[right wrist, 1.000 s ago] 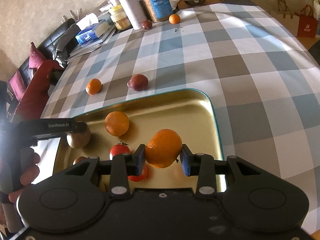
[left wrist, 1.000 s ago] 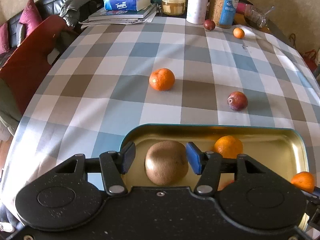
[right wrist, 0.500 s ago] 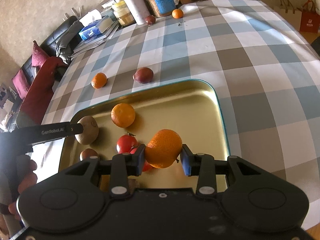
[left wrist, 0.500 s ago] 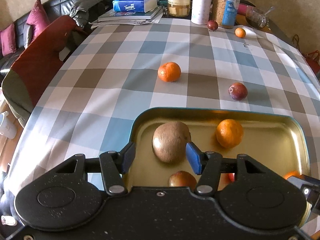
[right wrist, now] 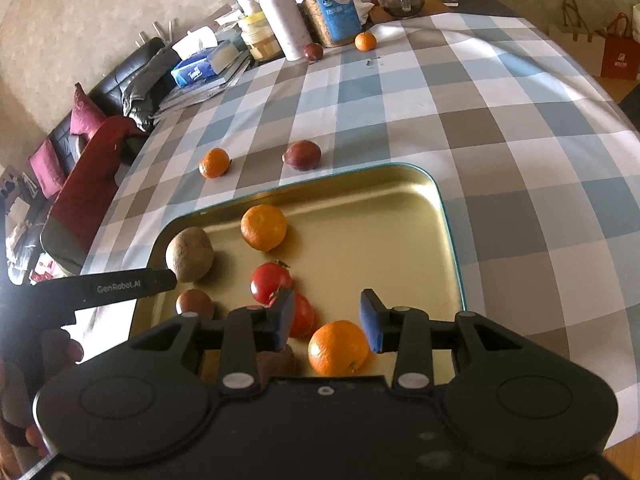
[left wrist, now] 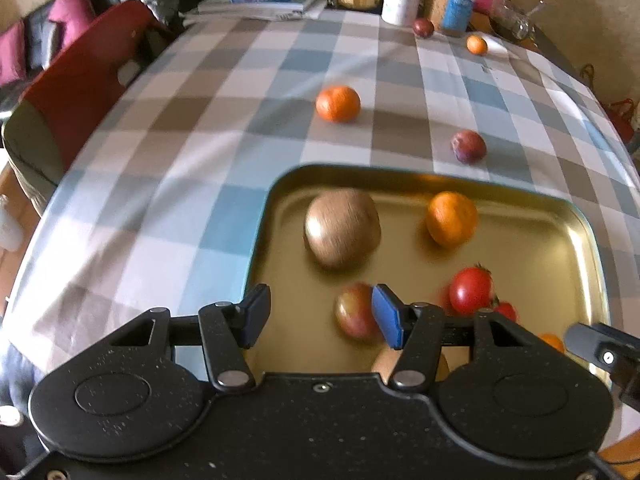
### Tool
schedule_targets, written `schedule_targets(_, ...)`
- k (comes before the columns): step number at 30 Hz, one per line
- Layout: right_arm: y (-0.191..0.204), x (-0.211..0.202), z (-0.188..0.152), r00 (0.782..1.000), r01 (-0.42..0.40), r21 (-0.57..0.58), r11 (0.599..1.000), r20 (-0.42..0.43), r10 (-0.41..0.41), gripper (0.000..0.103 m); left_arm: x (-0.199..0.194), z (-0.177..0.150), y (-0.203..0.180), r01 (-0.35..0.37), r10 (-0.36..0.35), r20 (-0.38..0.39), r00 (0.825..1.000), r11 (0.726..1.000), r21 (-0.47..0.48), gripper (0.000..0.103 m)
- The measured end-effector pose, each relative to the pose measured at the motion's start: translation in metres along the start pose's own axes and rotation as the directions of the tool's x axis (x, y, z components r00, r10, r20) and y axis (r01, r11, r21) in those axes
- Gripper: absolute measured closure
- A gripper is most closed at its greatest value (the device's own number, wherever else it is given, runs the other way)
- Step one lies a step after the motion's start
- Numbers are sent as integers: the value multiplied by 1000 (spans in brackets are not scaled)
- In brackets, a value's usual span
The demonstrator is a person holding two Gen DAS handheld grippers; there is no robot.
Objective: Organize fruits
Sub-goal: 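Release the kiwi with the left tool while the right tool releases the orange, then move both tools back from the tray toward the loose fruits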
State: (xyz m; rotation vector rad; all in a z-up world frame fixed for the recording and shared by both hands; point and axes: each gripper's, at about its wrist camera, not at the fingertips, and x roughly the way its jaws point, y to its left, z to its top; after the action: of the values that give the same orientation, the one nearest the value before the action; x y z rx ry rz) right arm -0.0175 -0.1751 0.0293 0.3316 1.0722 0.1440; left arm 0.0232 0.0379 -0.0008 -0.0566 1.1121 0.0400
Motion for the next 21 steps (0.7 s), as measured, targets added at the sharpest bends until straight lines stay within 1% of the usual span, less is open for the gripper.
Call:
schedule_targets(8,6,0,-8,999,20,-20,1000,-27,-21,63,-1,-14,1,15,-15,-24,1000,1000,6,42)
schedule_targets(21,10,-2,-21,998,26,-26,999,-62,-28,63,-8,-29,7,27,-27,-20,999,1000,-6,42)
